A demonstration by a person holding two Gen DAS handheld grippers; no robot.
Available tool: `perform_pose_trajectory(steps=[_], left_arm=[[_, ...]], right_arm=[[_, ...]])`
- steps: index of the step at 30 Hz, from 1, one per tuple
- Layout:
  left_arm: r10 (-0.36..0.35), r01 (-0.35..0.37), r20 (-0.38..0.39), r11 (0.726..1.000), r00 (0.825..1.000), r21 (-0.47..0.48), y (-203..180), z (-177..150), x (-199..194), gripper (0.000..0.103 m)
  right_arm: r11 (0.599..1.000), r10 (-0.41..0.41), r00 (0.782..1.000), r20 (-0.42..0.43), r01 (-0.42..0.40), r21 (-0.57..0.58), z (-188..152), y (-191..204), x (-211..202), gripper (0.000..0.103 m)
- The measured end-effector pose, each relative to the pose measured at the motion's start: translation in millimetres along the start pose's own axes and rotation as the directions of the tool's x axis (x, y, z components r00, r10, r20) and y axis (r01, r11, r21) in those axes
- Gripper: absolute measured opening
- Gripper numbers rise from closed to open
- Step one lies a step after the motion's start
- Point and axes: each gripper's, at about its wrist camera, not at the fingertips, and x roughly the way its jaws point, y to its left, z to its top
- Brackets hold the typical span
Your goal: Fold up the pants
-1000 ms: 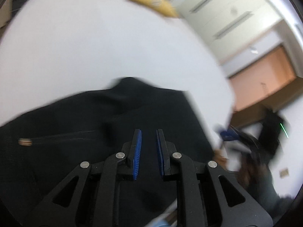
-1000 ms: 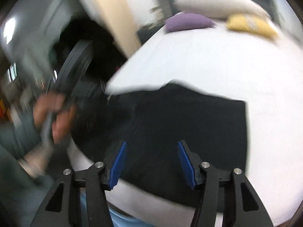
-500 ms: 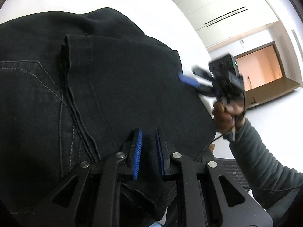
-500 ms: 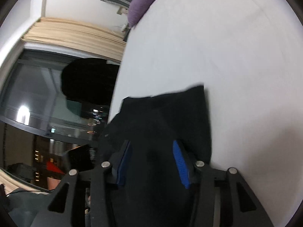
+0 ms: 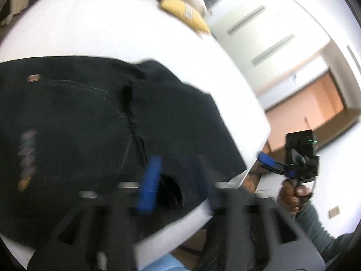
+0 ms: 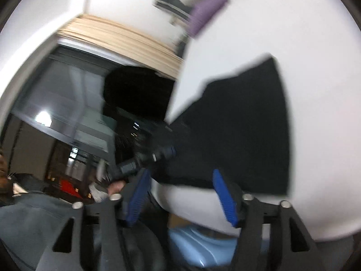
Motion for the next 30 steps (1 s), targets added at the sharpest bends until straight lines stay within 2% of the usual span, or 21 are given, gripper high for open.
perform_pose_trajectory(steps=[1, 3, 4, 5, 6, 7, 9, 11, 13, 16, 18, 21, 25, 27, 29, 30], left_arm=[[0.014, -0.012, 0.063, 0.999, 0.998, -0.036, 4, -7, -19, 0.097], [0.029, -0.018, 0.138, 0.997, 0.990, -0.080, 13, -19, -47, 0.098], [0.032, -0.019, 0.141, 0.995, 0.989, -0.094, 17, -23, -55, 0.098], [0.036, -0.019, 0.147, 0.993, 0.988, -0.118, 23, -28, -65, 0.098], [0.046, -0.023, 0.161, 0.989, 0.986, -0.147, 30, -33, -73, 0.098], [0.061, -0.027, 0.183, 0.982, 0.981, -0.186, 40, -39, -86, 0.098], [0.080, -0.017, 0.226, 0.963, 0.971, -0.268, 62, -51, -109, 0.098], [0.116, -0.014, 0.264, 0.934, 0.958, -0.357, 86, -58, -127, 0.098], [0.126, 0.020, 0.303, 0.899, 0.945, -0.437, 112, -62, -148, 0.098], [0.179, 0.028, 0.337, 0.849, 0.924, -0.527, 141, -70, -165, 0.098], [0.186, 0.033, 0.333, 0.831, 0.924, -0.555, 156, -75, -172, 0.098], [0.189, 0.040, 0.315, 0.801, 0.930, -0.598, 169, -80, -161, 0.098], [0.172, 0.065, 0.327, 0.795, 0.929, -0.603, 183, -75, -146, 0.096], [0.166, 0.091, 0.343, 0.778, 0.924, -0.621, 191, -73, -137, 0.096], [0.157, 0.123, 0.367, 0.763, 0.917, -0.635, 198, -71, -129, 0.091], [0.149, 0.142, 0.377, 0.753, 0.914, -0.642, 201, -70, -128, 0.084]], right_arm=[[1.000, 0.018, 1.000, 0.018, -0.018, 0.010, 4, -2, 11, 0.073], [0.997, 0.032, 0.999, 0.009, -0.032, 0.069, 13, -19, 41, 0.073], [0.996, 0.001, 1.000, -0.008, 0.000, 0.092, 13, -28, 51, 0.074], [0.988, -0.087, 0.995, -0.044, 0.092, 0.126, 12, -44, 67, 0.073], [0.972, -0.166, 0.983, -0.079, 0.177, 0.156, 11, -56, 80, 0.065], [0.956, -0.232, 0.969, -0.081, 0.243, 0.162, 10, -60, 85, 0.042], [0.961, -0.185, 0.982, -0.047, 0.191, 0.199, 11, -57, 80, 0.046], [0.971, -0.119, 0.993, -0.011, 0.119, 0.209, 14, -44, 76, 0.058], [0.984, -0.067, 0.998, 0.019, 0.063, 0.166, 15, -25, 73, 0.060], [0.992, -0.004, 0.999, 0.048, -0.003, 0.128, 16, -3, 73, 0.063], [0.993, 0.019, 0.999, 0.050, -0.024, 0.119, 14, 5, 78, 0.063], [0.992, 0.012, 1.000, 0.026, -0.016, 0.128, 8, 2, 90, 0.063], [0.992, 0.024, 1.000, 0.012, -0.025, 0.127, 7, 10, 97, 0.063], [0.991, 0.035, 0.999, 0.020, -0.037, 0.126, 6, 6, 88, 0.063], [0.992, 0.039, 0.999, 0.023, -0.042, 0.121, 9, 7, 87, 0.063], [0.992, 0.039, 0.999, 0.022, -0.041, 0.117, 11, 8, 86, 0.063]])
